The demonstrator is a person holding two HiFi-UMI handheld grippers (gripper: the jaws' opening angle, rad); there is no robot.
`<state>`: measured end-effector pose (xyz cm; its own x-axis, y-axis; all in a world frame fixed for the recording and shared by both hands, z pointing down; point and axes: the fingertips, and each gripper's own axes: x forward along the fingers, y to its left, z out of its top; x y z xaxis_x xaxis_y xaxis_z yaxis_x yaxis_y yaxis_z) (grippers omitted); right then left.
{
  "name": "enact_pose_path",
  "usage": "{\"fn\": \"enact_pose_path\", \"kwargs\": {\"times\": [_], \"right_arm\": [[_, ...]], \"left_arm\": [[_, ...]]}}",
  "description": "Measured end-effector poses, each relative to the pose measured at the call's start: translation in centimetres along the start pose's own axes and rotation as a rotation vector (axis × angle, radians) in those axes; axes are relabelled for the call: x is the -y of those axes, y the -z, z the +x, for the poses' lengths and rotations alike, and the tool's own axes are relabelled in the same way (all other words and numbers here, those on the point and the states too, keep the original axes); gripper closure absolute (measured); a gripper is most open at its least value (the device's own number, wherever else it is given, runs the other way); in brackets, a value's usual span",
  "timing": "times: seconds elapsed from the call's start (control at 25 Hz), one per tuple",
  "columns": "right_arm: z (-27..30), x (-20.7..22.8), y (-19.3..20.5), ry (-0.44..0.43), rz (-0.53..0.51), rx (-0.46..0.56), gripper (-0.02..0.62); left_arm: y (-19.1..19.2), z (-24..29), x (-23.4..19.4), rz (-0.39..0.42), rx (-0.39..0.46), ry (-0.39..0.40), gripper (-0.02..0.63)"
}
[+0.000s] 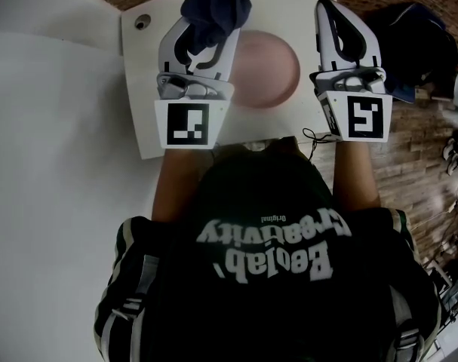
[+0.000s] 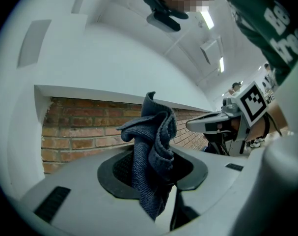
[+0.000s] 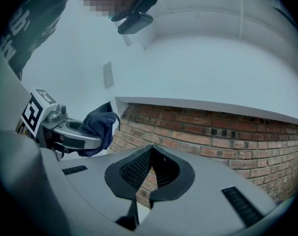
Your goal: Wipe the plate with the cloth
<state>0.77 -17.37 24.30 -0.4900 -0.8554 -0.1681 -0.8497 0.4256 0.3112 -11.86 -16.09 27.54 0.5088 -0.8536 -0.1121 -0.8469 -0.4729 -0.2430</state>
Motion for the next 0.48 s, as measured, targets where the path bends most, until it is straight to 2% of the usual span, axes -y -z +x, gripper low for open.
{"fn": "enact_pose_path", "kwargs": {"times": [0.48], "right_arm": [[1.4, 1.2, 1.1, -0.015, 0.040, 0.001, 0.600]], "left_arm": [[1.1, 1.7, 0.1, -0.003, -0.027, 0.002, 0.463]]}}
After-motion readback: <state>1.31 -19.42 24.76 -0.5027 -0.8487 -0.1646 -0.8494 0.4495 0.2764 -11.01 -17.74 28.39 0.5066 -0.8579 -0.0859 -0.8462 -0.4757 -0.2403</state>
